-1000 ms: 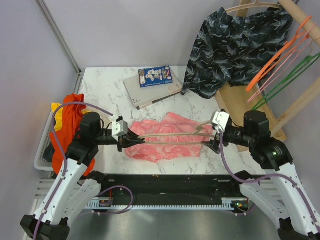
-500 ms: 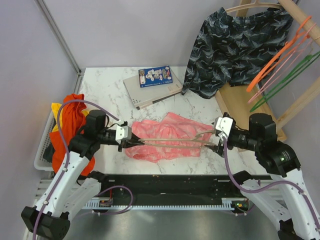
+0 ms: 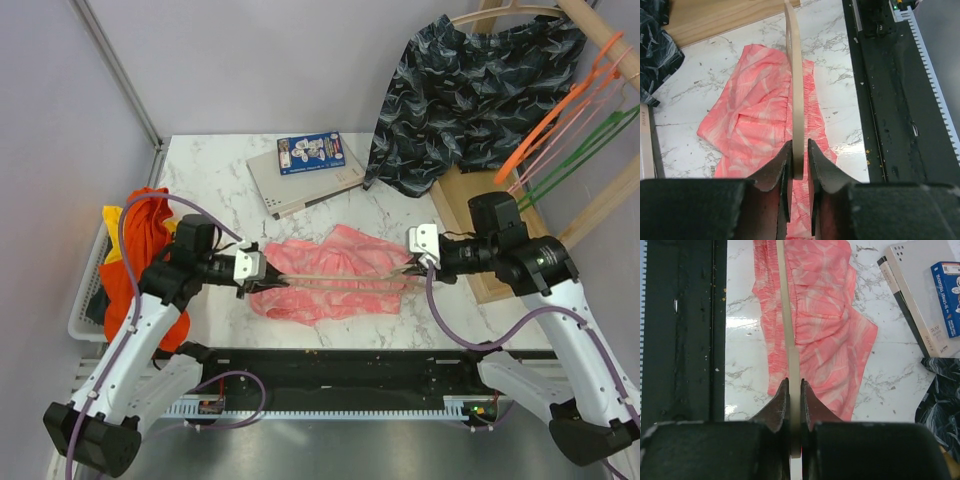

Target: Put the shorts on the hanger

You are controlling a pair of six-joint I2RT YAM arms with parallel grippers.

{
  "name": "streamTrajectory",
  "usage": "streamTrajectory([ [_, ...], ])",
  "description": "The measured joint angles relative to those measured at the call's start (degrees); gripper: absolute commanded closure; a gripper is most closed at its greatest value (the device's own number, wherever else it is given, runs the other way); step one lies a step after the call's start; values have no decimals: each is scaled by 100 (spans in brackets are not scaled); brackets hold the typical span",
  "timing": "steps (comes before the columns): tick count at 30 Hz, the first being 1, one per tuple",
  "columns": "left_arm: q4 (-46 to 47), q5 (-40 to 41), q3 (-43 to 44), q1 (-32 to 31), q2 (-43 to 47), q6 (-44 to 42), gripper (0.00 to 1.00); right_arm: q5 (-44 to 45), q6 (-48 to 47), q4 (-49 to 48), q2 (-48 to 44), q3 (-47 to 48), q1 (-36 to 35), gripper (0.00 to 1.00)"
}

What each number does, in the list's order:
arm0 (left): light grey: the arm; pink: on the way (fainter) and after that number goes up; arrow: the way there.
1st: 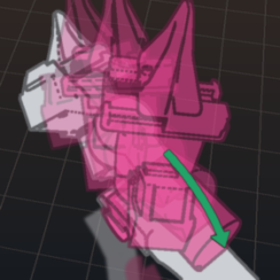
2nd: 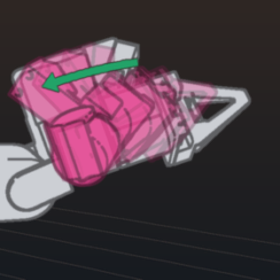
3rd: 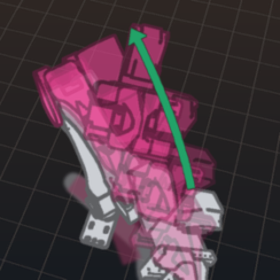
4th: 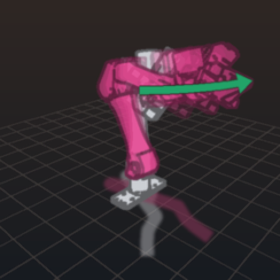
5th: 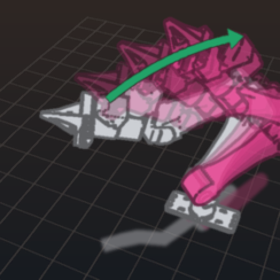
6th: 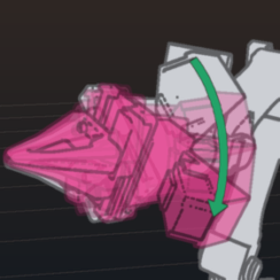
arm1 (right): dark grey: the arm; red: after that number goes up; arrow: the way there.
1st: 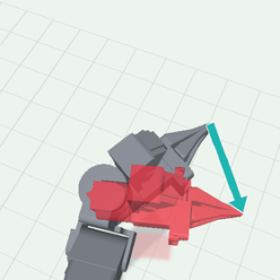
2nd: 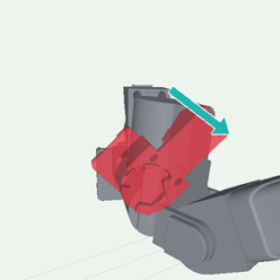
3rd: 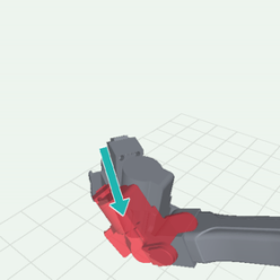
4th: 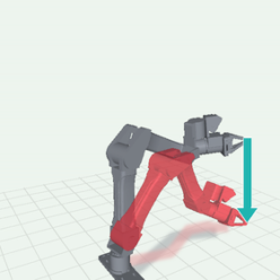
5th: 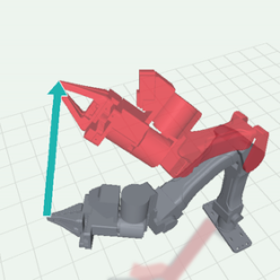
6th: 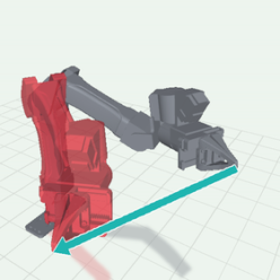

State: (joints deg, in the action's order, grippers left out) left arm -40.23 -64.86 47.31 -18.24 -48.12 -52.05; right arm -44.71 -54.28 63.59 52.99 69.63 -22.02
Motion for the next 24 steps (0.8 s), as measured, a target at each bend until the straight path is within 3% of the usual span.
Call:
streamTrajectory([
  [2, 28, 162, 24, 0, 37, 107, 40, 92, -157, 219, 186, 249, -2, 100],
  [3, 20, 278, 72, 0, 76, 223, 25, 160, -238, 358, 293, 424, -15, 100],
  [4, 17, 417, 146, 0, 131, 330, 19, 219, -321, 485, 413, 621, -15, 100],
  [6, 9, 675, 315, 2, 299, 483, 14, 380, -446, 748, 654, 1058, -28, 100],
  [11, -72, 1248, 1071, -59, 678, 647, 13, 723, -566, 1128, 1305, 2000, -197, 100],
  [16, -131, 2068, 1891, -791, -146, 634, 14, 1147, -417, 1259, 1910, 2616, -955, 100],
  [21, -216, 3021, 1906, -1856, -1034, 568, 25, 1683, 79, 1193, 2238, 2957, -1591, 100],
  [24, -330, 3386, 1775, -2144, -1311, 546, 32, 2048, 369, 1060, 2260, 3012, -1867, 100],
])
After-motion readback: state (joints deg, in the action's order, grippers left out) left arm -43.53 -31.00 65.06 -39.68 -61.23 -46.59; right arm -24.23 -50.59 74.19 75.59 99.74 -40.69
